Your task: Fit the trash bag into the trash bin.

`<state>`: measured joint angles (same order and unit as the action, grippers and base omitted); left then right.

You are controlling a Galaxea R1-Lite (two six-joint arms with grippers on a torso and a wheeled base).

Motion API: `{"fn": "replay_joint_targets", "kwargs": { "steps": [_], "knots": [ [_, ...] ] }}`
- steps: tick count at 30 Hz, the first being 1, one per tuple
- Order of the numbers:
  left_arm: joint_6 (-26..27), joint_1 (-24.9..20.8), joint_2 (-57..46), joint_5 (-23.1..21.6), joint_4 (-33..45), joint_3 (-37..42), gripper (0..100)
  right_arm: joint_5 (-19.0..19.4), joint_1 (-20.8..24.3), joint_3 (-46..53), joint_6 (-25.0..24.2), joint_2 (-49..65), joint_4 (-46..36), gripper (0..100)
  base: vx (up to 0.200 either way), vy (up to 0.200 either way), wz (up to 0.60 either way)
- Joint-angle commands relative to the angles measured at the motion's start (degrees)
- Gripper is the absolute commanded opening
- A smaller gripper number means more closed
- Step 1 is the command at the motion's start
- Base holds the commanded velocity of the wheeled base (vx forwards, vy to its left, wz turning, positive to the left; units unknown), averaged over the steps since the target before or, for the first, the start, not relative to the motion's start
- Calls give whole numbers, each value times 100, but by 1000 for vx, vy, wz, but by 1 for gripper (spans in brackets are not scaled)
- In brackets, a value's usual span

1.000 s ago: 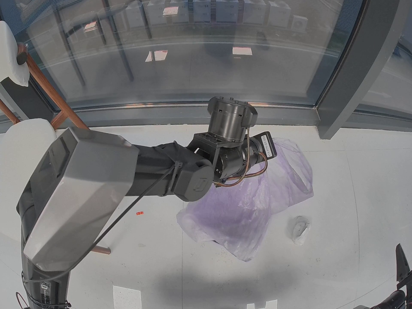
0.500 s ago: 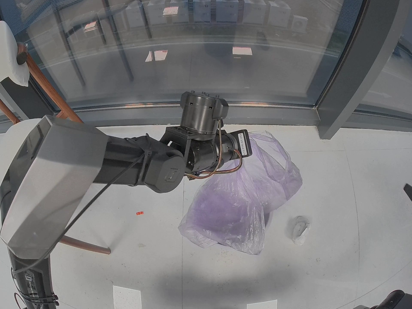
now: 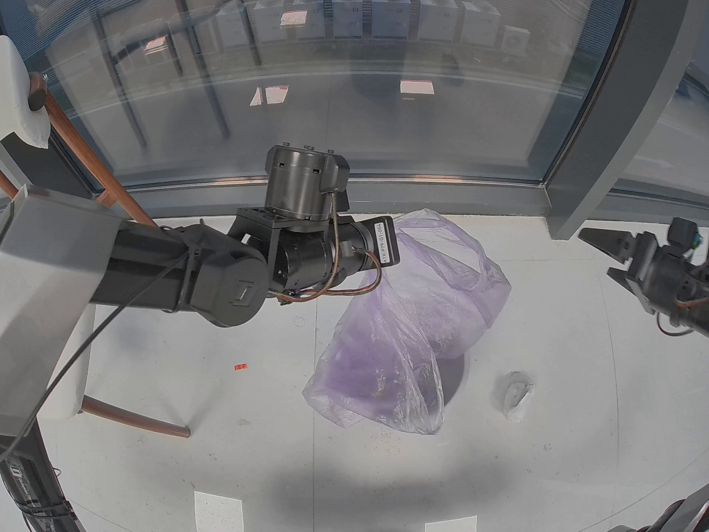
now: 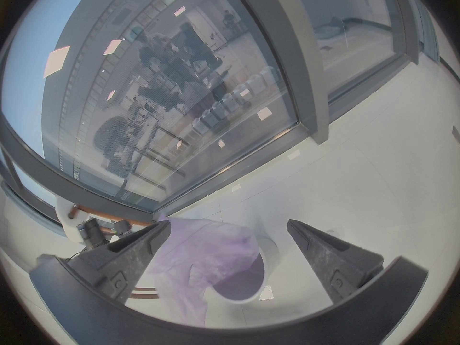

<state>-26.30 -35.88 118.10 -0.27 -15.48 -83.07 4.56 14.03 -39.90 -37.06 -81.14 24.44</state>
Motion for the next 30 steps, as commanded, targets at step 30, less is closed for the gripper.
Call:
{"fn": "replay_joint_targets", "kwargs": {
  "steps": [30],
  "knots": [
    [151,485,-745,27,-7,1021,0,-192,1822,-2013,-425,-5254,1177,0,0,0,0]
  ]
}}
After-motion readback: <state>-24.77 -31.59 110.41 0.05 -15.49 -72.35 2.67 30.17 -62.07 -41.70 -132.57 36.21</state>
